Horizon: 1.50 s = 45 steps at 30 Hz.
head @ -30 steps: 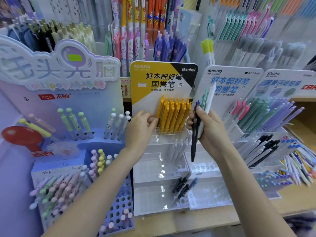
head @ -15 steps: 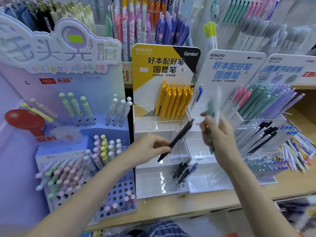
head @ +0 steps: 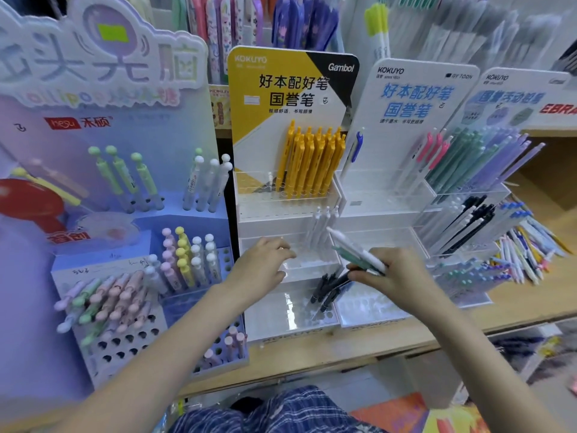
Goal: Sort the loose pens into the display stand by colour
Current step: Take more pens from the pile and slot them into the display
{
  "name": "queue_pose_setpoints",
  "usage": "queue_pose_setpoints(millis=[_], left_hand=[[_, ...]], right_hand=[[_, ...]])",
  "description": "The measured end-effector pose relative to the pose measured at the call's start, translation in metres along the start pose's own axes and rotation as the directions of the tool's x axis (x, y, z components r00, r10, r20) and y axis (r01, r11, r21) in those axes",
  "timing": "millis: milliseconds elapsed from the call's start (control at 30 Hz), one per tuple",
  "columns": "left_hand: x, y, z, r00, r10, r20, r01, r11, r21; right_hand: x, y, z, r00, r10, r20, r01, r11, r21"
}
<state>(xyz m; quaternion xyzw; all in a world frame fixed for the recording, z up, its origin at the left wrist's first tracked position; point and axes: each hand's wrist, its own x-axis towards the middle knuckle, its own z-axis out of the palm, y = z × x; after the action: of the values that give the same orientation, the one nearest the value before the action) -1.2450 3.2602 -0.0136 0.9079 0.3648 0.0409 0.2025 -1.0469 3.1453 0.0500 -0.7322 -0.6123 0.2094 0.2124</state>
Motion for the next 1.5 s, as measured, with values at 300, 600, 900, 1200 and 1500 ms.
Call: queue_pose_setpoints(millis=[300, 600, 900, 1200, 1500], left_hand=[[-0.002, -0.007, 0.012, 0.995, -0.024, -0.1, 0.02, 0.999, -0.036], [-0.003, -0.011, 0.017, 0.992, -0.043, -0.122, 0.032, 0.995, -0.095], [-0.005, 0.02, -0.023, 0.99, -0.142, 0.01, 0.06, 0.356, -0.932], [-0.003, 0.018, -0.059, 0.962, -0.26, -0.081, 0.001, 0.3, -0.954], [-0.007, 0.035, -0.071, 0.949, -0.134, -0.284, -0.096, 0.738, -0.668]], right_hand=[[0.025, 0.004, 0.055, 0.991, 0.015, 0.134, 0.02, 0.967, -0.254], [0.038, -0.009, 0.072, 0.991, 0.098, 0.095, -0.052, 0.912, -0.406], [0.02, -0.02, 0.037, 0.984, 0.043, 0.175, -0.121, 0.878, 0.464], [0.024, -0.026, 0.014, 0.996, 0.084, 0.009, -0.071, 0.765, 0.64], [0.044, -0.063, 0.01, 0.988, 0.076, -0.135, 0.027, 0.774, 0.633]])
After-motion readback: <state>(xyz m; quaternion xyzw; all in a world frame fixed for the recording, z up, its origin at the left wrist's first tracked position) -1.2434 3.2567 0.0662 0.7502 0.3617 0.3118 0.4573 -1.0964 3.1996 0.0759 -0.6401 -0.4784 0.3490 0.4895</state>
